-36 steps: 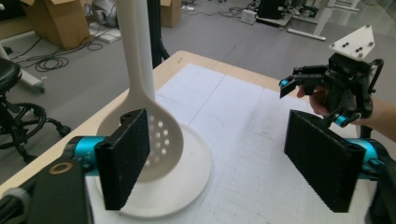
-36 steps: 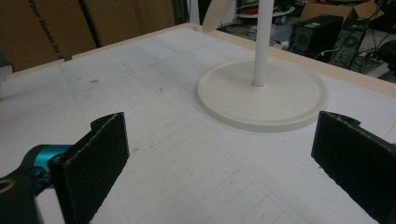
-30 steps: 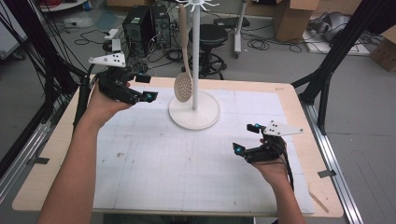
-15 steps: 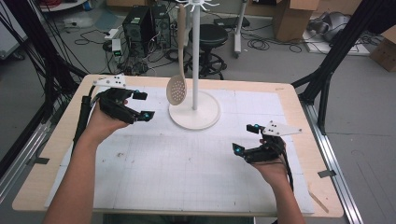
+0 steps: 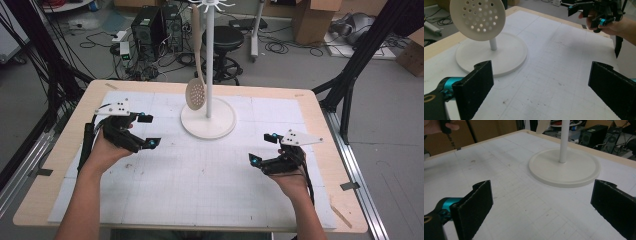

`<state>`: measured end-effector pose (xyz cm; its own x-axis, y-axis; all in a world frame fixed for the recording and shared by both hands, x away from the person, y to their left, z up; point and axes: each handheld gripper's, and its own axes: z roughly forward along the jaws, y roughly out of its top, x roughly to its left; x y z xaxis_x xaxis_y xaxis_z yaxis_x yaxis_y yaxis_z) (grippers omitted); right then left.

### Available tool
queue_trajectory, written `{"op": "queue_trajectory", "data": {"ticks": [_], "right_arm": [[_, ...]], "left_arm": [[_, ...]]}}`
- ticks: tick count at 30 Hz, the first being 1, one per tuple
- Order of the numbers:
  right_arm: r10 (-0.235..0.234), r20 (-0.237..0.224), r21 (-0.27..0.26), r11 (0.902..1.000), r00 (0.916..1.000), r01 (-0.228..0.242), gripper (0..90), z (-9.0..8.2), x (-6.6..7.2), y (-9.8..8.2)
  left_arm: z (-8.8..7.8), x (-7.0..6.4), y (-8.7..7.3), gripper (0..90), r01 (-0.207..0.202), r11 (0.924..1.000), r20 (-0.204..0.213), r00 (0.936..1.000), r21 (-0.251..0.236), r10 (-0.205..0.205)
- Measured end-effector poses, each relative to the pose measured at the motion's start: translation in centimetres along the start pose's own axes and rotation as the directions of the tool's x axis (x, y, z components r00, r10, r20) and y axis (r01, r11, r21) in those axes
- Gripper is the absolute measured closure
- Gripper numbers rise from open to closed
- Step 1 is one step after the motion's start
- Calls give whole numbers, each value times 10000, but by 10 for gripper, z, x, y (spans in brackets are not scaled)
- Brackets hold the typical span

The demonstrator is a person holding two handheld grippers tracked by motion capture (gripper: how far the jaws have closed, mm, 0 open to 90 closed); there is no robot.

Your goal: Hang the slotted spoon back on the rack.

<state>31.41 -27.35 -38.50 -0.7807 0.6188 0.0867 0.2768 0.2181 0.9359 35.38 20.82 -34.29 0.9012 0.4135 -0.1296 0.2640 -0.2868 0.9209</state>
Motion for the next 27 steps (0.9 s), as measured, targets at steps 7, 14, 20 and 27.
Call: {"op": "queue_trajectory", "data": {"ticks": [7,14,20,27], "right_arm": [[35,20,135,9999,10000,-36,30,1,-1,-2],[62,72,191,9998,10000,-64,30,2,-2,-5],[88,17,282,9996,10000,-88,30,3,-3,-6],[59,20,360,9993,10000,-60,30,5,-3,-7]], "left_arm": [[-4,-5,-17,16,88,9998,-57,9999,-178,-89],[-4,-16,-25,16,-206,9983,227,9995,-551,219],[0,-15,-31,16,-180,9996,321,9993,-217,187],[0,-20,-31,16,-268,9988,454,9986,-418,287]]}}
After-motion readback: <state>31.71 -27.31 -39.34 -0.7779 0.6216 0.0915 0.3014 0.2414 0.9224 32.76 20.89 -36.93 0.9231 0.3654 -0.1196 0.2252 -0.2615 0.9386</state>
